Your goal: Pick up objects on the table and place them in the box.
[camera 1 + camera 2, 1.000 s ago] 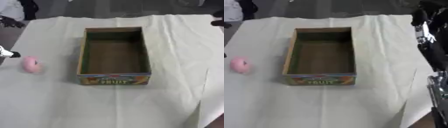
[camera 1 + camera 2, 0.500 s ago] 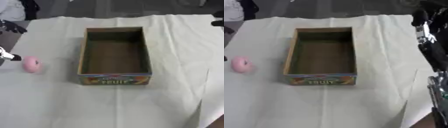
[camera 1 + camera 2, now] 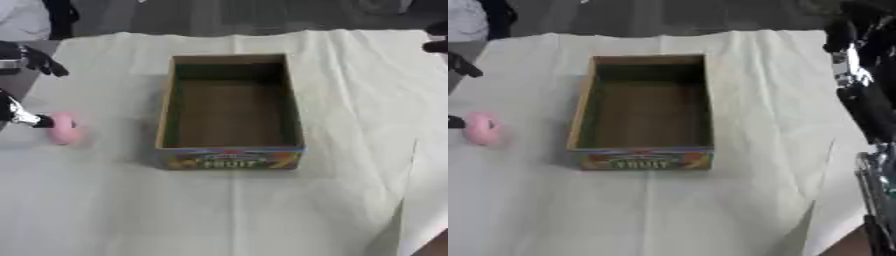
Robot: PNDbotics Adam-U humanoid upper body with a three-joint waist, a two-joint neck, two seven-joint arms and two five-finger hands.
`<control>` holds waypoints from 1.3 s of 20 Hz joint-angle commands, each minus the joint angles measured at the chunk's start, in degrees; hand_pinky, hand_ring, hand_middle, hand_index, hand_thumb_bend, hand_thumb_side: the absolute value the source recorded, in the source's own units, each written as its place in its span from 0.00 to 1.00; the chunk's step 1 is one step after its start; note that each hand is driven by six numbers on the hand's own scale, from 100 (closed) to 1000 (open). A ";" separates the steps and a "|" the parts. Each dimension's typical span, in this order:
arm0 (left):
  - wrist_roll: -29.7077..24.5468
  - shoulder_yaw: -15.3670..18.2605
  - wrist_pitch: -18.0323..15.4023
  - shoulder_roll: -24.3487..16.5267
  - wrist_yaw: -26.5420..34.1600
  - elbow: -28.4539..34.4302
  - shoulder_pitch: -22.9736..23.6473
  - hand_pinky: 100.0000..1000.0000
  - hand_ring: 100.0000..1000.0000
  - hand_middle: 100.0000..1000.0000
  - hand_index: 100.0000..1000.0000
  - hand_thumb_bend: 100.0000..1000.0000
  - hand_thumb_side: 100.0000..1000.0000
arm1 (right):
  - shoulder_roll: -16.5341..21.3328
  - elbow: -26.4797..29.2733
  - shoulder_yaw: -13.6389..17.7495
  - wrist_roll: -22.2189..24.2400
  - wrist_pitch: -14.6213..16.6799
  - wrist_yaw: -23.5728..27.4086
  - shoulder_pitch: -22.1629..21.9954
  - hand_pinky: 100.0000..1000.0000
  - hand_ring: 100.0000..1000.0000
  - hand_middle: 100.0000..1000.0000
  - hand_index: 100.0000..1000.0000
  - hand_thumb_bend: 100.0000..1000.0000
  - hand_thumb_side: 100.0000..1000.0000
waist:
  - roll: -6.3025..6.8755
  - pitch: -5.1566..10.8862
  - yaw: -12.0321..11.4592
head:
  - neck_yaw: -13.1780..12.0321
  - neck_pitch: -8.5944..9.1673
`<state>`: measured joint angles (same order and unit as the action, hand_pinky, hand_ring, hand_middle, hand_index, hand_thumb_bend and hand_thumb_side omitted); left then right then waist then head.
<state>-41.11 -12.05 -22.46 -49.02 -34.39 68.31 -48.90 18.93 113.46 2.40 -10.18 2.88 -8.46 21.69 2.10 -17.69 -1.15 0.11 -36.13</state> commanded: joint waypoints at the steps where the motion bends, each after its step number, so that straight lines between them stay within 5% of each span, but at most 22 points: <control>1: -7.82 -0.37 -7.43 -2.28 -0.16 1.05 -0.42 0.84 0.83 0.78 0.90 0.53 0.37 | 0.91 1.14 0.16 -0.03 -0.01 0.27 0.67 0.63 0.71 0.56 0.78 0.21 0.65 | -0.03 0.93 -0.01 | -0.23 0.17; 26: -4.04 -2.68 -10.17 0.25 -6.92 -2.64 1.37 0.80 0.79 0.73 0.85 0.47 0.32 | 0.47 1.14 0.30 -0.14 0.10 0.46 0.99 0.63 0.71 0.56 0.78 0.21 0.65 | -0.50 0.24 0.14 | -0.51 0.81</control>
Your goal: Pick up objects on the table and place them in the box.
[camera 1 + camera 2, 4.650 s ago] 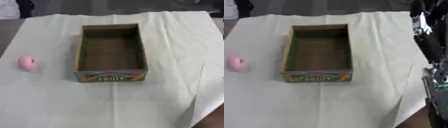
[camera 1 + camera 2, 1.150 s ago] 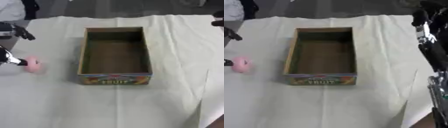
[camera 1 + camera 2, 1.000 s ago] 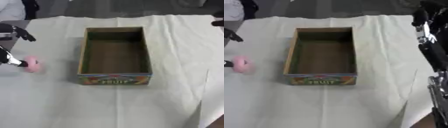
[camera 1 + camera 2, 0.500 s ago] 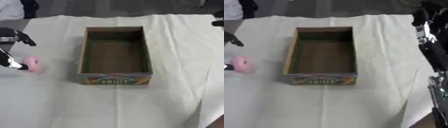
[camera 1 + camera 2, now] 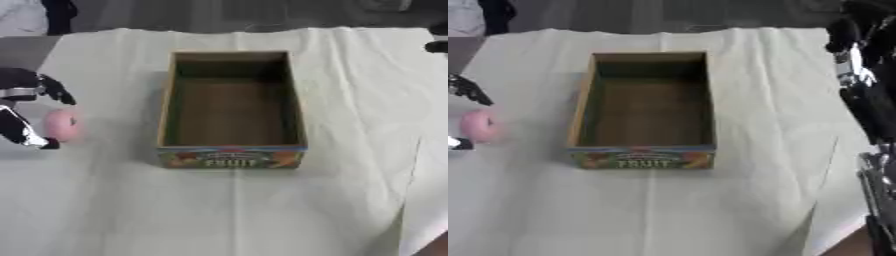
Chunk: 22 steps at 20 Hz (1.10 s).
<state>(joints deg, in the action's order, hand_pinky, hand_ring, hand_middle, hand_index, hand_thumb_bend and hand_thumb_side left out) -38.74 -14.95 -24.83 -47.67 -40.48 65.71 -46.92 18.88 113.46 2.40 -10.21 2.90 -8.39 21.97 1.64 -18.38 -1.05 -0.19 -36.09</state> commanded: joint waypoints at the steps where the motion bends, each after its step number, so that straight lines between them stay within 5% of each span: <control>1: -5.88 0.19 -7.86 -0.97 -1.08 -0.18 -0.57 0.79 0.79 0.73 0.85 0.46 0.32 | 0.50 1.14 0.31 -0.13 0.07 0.40 0.71 0.63 0.71 0.56 0.78 0.21 0.65 | -0.05 0.91 0.05 | -0.21 0.81; 22: 5.07 0.68 -5.97 0.04 -14.98 -1.55 -0.98 0.76 0.80 0.73 0.84 0.36 0.33 | 0.20 1.14 0.31 -0.06 0.22 0.65 0.54 0.64 0.71 0.56 0.77 0.21 0.65 | -0.10 0.59 0.31 | -0.42 1.65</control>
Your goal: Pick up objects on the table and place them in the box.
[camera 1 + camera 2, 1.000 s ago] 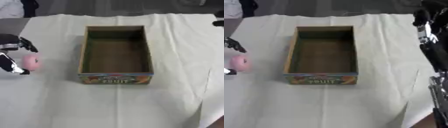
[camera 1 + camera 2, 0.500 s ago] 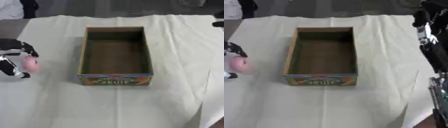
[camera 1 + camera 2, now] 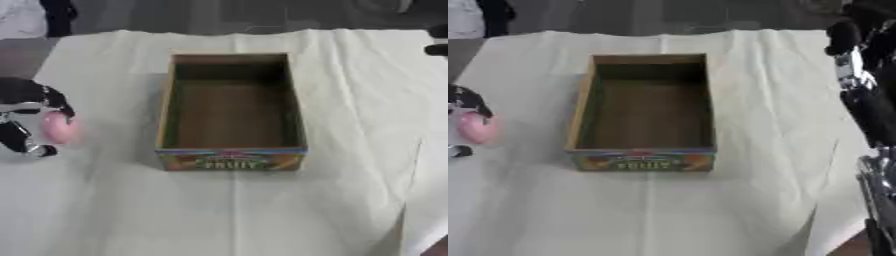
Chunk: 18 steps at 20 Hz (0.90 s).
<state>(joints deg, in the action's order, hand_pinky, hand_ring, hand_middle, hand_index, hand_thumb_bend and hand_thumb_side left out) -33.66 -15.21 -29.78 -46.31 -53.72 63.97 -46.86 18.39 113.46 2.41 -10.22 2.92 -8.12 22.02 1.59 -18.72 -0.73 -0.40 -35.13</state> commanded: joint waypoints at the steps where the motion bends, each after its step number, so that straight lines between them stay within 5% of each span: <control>1: 0.71 0.93 -0.73 -1.29 -2.76 0.28 -1.10 0.76 0.80 0.73 0.83 0.37 0.33 | 0.68 1.14 0.30 -0.05 0.20 0.40 0.49 0.64 0.71 0.56 0.77 0.21 0.65 | -0.07 0.88 -0.02 | -0.24 0.73; 8: 5.06 1.06 0.45 -0.75 -6.97 -0.48 -1.29 0.74 0.79 0.71 0.82 0.30 0.29 | 0.67 1.14 0.27 -0.03 0.22 0.54 0.46 0.64 0.71 0.56 0.77 0.21 0.65 | -0.17 0.62 0.05 | -0.35 1.02; 18: 9.16 1.59 2.10 -0.47 -11.08 -1.77 -1.49 0.72 0.77 0.68 0.80 0.15 0.08 | 0.70 1.14 0.23 0.07 0.23 0.69 0.49 0.64 0.71 0.56 0.77 0.21 0.65 | -0.34 0.38 0.08 | -0.37 1.22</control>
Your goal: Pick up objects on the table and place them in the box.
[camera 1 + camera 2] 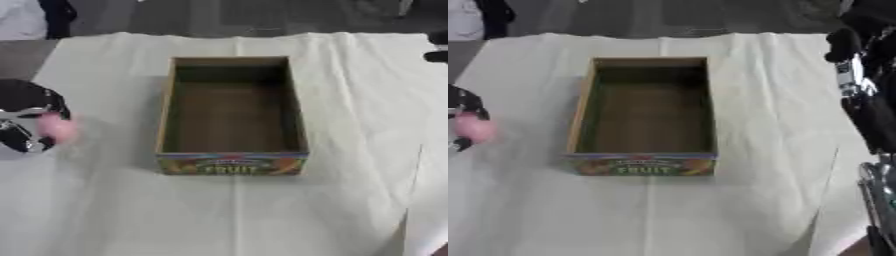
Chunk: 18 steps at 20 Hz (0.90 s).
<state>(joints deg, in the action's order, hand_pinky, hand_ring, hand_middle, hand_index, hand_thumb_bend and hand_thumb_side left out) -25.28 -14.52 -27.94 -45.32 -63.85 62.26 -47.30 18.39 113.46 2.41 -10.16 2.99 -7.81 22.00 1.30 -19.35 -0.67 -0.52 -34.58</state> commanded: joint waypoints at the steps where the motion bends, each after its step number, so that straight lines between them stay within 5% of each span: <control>1: 0.94 0.95 0.38 -1.45 -1.28 -0.18 -1.05 0.72 0.77 0.68 0.80 0.14 0.06 | 0.71 1.14 0.23 0.01 0.17 0.40 0.51 0.64 0.71 0.56 0.77 0.21 0.65 | -0.06 1.00 0.04 | -0.26 0.66; 11: 4.30 1.36 2.74 -1.28 -2.91 -0.55 -1.20 0.68 0.74 0.65 0.71 0.01 0.00 | 0.68 1.14 0.16 0.09 0.17 0.58 0.50 0.64 0.71 0.56 0.77 0.21 0.65 | -0.13 0.89 0.06 | -0.22 0.60; 18: 7.31 1.56 4.69 -1.29 -4.07 -0.47 -1.17 0.68 0.73 0.65 0.57 0.07 0.01 | 0.58 1.14 0.15 0.12 0.15 0.63 0.41 0.64 0.71 0.56 0.77 0.21 0.65 | -0.09 1.04 0.09 | -0.15 0.57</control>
<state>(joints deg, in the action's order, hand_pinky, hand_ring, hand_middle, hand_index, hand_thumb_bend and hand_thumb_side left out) -18.66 -13.86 -23.53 -45.28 -67.50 61.54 -47.41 18.39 113.46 2.41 -10.12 3.00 -7.46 21.94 1.12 -19.44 -0.64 -0.56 -34.58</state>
